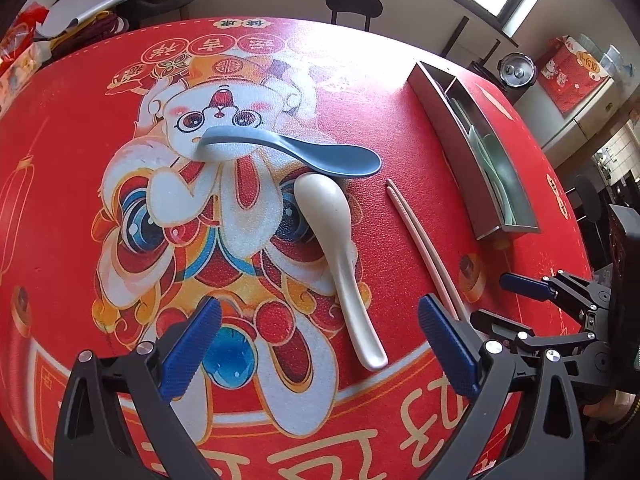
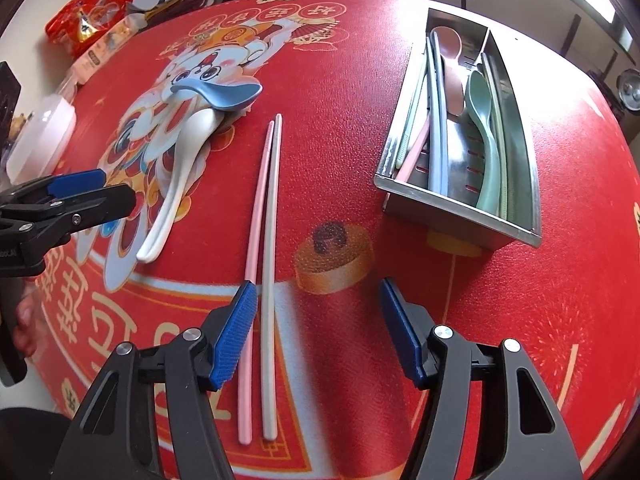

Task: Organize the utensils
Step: 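Move both open tools back over the pink and cream chopsticks, then close the right gripper on the cream chopstick while the left gripper grasps the pink chopstick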

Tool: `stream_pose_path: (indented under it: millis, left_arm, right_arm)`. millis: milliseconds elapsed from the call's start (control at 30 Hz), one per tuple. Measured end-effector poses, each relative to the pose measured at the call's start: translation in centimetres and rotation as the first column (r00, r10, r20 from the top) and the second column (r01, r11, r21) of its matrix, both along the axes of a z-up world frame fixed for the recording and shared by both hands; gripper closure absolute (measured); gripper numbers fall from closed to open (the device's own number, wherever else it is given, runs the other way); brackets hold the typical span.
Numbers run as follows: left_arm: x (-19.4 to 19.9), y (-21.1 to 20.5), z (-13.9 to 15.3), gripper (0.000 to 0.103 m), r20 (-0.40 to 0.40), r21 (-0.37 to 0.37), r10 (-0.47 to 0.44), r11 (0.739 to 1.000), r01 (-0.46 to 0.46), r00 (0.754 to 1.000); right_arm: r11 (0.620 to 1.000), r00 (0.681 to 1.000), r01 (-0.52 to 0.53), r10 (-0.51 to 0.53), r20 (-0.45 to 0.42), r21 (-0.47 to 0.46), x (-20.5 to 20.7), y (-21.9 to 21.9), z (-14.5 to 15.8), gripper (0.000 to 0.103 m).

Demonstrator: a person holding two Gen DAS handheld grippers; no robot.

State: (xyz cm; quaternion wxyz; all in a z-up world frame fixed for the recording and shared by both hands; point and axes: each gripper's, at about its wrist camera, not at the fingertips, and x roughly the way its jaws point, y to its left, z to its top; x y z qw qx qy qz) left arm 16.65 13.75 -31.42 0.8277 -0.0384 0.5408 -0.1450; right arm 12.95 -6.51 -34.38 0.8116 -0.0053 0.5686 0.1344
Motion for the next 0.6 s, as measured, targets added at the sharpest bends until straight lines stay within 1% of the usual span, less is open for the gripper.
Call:
stream_pose_path:
  millis: [67, 167, 300, 400, 467, 500, 567, 600]
  left_arm:
    - [-0.1, -0.3, 0.1, 0.012, -0.002, -0.004, -0.004, 1.0, 0.004, 1.0]
    - [-0.2, -0.8, 0.1, 0.013, -0.004, -0.008, -0.019, 1.0, 0.019, 1.0]
    - [-0.3, -1.6, 0.2, 0.015, -0.005, -0.012, -0.029, 1.0, 0.029, 1.0]
    - [-0.3, -1.8, 0.2, 0.016, -0.005, -0.008, -0.032, 0.999, 0.032, 0.999]
    - [-0.3, -1.8, 0.3, 0.016, -0.005, -0.006, -0.03, 1.0, 0.03, 1.0]
    - [-0.3, -1.8, 0.3, 0.017, -0.005, -0.005, -0.028, 1.0, 0.028, 1.0]
    - [-0.3, -1.7, 0.4, 0.018, -0.005, -0.006, -0.021, 1.0, 0.021, 1.0]
    - [-0.3, -1.6, 0.4, 0.019, -0.005, -0.005, -0.019, 1.0, 0.018, 1.0]
  right_arm:
    - [1.0, 1.0, -0.006, 0.006, -0.001, -0.001, -0.1, 0.1, 0.0, 0.049]
    - [1.0, 1.0, -0.02, 0.02, -0.009, -0.005, -0.2, 0.3, -0.3, 0.054]
    - [0.999, 0.999, -0.044, 0.044, -0.013, -0.006, -0.4, 0.8, -0.5, 0.057]
    - [0.998, 0.998, -0.068, 0.067, -0.01, -0.002, -0.5, 1.1, -0.5, 0.064]
    - [0.996, 0.996, -0.087, 0.087, -0.01, 0.003, -0.6, 1.4, -0.5, 0.072]
    - [0.995, 0.995, -0.095, 0.095, -0.015, 0.002, -0.7, 1.5, -0.5, 0.074]
    - [0.995, 0.995, -0.104, 0.104, -0.011, -0.011, -0.8, 1.6, -0.5, 0.081]
    - [0.995, 0.995, -0.101, 0.101, -0.014, -0.002, -0.8, 1.5, -0.5, 0.082]
